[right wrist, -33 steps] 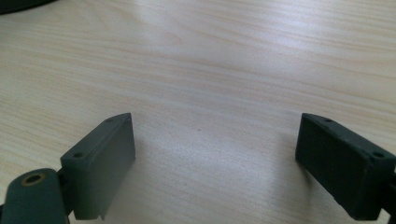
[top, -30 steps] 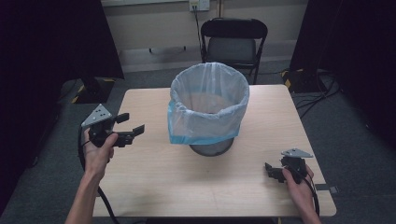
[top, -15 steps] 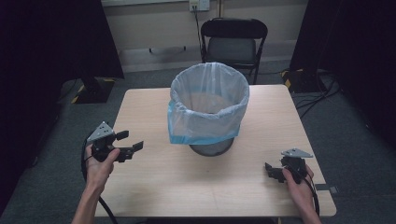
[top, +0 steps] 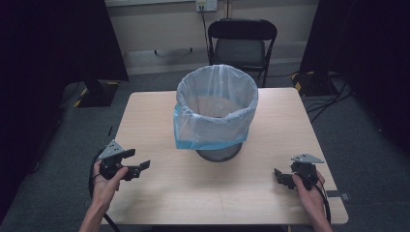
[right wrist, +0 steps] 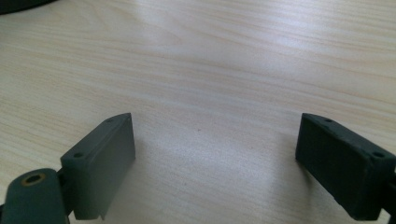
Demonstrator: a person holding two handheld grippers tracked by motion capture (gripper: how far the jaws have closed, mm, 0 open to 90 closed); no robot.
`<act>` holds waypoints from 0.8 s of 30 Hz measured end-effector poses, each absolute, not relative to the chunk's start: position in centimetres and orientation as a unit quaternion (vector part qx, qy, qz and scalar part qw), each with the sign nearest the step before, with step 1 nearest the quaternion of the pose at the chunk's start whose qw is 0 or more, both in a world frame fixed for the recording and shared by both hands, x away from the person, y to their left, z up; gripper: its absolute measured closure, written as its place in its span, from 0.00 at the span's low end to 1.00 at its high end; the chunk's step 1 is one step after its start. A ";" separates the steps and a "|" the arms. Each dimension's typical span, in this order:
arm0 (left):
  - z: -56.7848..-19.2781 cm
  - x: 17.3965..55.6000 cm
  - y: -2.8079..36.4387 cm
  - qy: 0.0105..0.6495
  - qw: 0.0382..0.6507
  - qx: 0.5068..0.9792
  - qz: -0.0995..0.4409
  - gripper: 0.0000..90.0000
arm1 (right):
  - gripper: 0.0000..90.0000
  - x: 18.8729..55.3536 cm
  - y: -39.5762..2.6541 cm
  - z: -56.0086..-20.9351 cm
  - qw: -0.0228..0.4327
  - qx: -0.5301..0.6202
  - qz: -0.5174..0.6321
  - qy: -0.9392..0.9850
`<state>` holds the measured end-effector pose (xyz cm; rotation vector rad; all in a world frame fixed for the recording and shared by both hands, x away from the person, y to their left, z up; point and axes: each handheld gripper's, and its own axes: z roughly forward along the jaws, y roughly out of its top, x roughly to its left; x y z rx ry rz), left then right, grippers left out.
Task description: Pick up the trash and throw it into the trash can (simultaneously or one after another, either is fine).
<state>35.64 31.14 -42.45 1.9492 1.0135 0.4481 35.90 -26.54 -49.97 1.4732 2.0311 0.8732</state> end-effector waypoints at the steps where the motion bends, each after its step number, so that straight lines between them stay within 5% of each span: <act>1: -42.8 35.6 31.0 0.409 0.432 0.784 0.180 0.22 | 0.12 35.9 -26.5 -50.0 0.240 0.538 0.319 0.742; 14: -48.7 35.5 29.6 0.441 0.367 0.808 0.135 0.22 | 0.12 35.9 -26.5 -50.0 0.240 0.538 0.319 0.742; 24: -49.9 34.9 28.9 0.418 0.349 0.819 0.180 0.17 | 0.12 35.9 -26.5 -50.0 0.240 0.538 0.319 0.742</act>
